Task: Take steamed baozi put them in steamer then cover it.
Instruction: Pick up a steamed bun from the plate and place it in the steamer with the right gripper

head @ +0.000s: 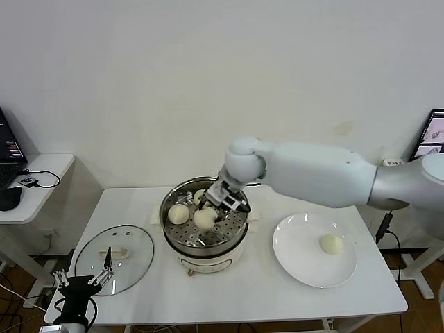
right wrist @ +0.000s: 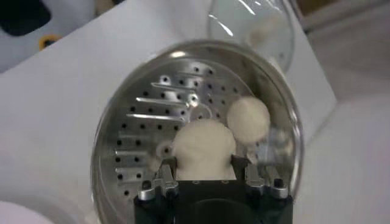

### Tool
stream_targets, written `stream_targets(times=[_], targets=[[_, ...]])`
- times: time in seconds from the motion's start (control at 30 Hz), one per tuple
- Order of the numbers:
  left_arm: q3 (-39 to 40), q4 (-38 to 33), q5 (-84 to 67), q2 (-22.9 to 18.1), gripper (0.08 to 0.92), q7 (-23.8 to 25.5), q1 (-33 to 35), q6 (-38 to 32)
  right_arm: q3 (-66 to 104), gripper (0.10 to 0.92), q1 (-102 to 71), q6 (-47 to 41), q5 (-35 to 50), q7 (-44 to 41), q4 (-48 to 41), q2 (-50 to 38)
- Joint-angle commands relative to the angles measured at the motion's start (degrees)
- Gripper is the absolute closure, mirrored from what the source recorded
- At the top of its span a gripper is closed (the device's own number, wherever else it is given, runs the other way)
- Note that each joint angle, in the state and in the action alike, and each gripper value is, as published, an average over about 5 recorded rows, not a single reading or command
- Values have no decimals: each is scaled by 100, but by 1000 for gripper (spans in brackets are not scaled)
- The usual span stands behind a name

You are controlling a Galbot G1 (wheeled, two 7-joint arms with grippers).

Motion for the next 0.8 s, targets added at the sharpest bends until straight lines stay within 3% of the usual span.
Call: stream_targets(times=[0.03,0.43,0.8], targets=[[-3,4,4,-23,177,-6,1,-7,-232,448,-65,588,-454,43,-41,249],[15,4,9,-53,177,-15,-33,-15,-257,437,-252,692,-555,209,-63,252],[-15,-14,5,-3,177,-13,-31,-11,107,213,160,486,-33,213,11,-266]])
